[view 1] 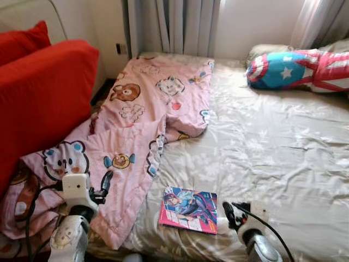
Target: Clean up the room
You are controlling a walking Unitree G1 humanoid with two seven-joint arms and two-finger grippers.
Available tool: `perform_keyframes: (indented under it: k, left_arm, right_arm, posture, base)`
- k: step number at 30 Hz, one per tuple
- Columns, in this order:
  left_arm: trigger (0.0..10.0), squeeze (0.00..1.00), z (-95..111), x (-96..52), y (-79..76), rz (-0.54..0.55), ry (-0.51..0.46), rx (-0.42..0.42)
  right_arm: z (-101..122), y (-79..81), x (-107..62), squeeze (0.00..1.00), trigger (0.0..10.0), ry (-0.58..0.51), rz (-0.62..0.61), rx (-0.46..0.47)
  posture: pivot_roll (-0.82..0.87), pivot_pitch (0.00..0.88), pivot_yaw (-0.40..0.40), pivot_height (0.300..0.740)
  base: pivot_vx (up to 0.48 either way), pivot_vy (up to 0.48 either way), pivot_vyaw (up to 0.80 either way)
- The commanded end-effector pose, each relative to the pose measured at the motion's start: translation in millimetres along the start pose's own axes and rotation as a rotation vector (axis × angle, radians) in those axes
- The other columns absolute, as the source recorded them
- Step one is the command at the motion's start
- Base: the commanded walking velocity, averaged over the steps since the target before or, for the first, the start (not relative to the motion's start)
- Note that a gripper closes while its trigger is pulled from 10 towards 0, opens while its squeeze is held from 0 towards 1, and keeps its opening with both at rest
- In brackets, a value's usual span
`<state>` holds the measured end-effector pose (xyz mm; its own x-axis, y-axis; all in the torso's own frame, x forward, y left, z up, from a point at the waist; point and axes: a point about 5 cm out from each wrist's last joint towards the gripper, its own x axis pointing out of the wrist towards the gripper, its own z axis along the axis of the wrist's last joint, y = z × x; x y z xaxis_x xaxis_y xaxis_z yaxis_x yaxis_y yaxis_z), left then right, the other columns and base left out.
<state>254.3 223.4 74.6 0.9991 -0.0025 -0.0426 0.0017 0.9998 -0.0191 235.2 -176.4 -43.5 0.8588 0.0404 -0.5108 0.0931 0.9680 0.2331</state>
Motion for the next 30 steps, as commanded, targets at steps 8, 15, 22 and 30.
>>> perform_keyframes:
  k: [8, 15, 22, 30]
  left_arm:
    - [10.0, 0.00, 17.6, 6.4, 5.4, 0.002, -0.027, 0.029]
    - [10.0, 0.00, 24.0, -6.9, 0.3, -0.005, -0.036, 0.024]
    - [10.0, 0.00, 22.4, -19.3, -3.8, 0.006, -0.022, 0.007]
    - [10.0, 0.00, 20.8, -31.5, -8.9, 0.005, 0.008, -0.006]
  right_arm:
    - [-1.9, 17.1, 9.0, 1.00, 10.0, 0.102, 0.036, -0.017]
    - [7.1, 21.1, 15.3, 0.00, 10.0, 0.112, 0.020, -0.047]
    - [30.6, 18.1, 22.5, 0.00, 10.0, 0.033, -0.015, -0.052]
    - [38.0, 16.7, 23.2, 0.00, 10.0, -0.020, -0.016, -0.043]
  posture:
    - [0.08, 0.196, -0.064, 0.657]
    - [0.09, 0.276, -0.066, 0.657]
    - [0.10, 0.323, -0.082, 0.652]
    - [0.10, 0.336, -0.080, 0.632]
  base:
    - [0.000, 0.000, 0.00]
    - [0.000, 0.000, 0.00]
    - [0.000, 0.000, 0.00]
    - [0.000, 0.000, 0.00]
